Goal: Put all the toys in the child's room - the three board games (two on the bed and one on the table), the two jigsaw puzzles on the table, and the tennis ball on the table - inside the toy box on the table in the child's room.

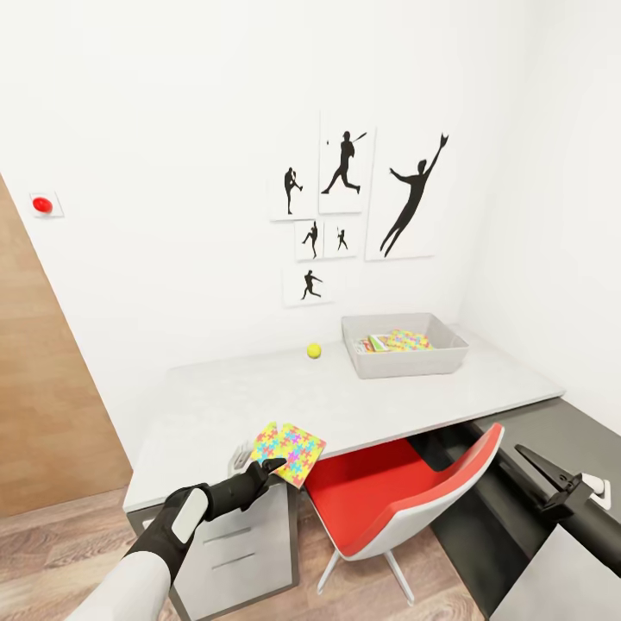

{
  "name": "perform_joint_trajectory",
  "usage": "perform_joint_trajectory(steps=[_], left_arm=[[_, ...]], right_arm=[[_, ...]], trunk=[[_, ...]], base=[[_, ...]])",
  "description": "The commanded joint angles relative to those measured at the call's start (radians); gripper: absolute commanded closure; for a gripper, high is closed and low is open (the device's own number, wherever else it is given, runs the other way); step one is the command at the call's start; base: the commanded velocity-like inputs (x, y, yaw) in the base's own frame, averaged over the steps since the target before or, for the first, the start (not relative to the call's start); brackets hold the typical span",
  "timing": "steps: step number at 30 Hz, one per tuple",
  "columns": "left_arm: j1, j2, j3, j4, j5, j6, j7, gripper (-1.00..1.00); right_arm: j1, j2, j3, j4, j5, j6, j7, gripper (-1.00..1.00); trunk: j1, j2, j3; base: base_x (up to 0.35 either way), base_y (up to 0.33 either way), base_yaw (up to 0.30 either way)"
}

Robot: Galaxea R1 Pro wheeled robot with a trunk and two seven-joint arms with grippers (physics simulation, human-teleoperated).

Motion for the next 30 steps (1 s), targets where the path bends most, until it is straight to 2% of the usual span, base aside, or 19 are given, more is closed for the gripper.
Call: perform_joint_trajectory(steps=[1,7,18,30], left_arm=[[-0.001,-0.001,0.007,0.0,0.001,0.007,-0.002,-1.0],[-0.001,-0.001,0.007,0.0,0.001,0.007,-0.002,-1.0],[-0.001,-0.001,0.007,0.0,0.001,0.006,-0.002,-1.0],[-0.001,-0.001,0.005,0.0,0.0,0.006,-0.001,-1.0]], right_arm=[[-0.001,0.0,-0.001,0.0,-0.002,0.005,0.001,-1.0],[-0.001,0.0,-0.001,0.0,-0.002,0.005,0.001,-1.0],[-0.001,0.0,-0.001,0.0,-0.002,0.004,0.001,-1.0],[-0.001,0.001,-0.001,0.0,-0.002,0.004,0.001,-1.0]], trunk=[[0.004,-0.008,-0.004],[0.027,-0.05,-0.023],[0.027,-0.05,-0.023],[0.027,-0.05,-0.023]], base=[[0.0,0.0,0.0],[0.0,0.0,0.0],[0.003,0.001,0.0],[0.09,0.044,0.0]])
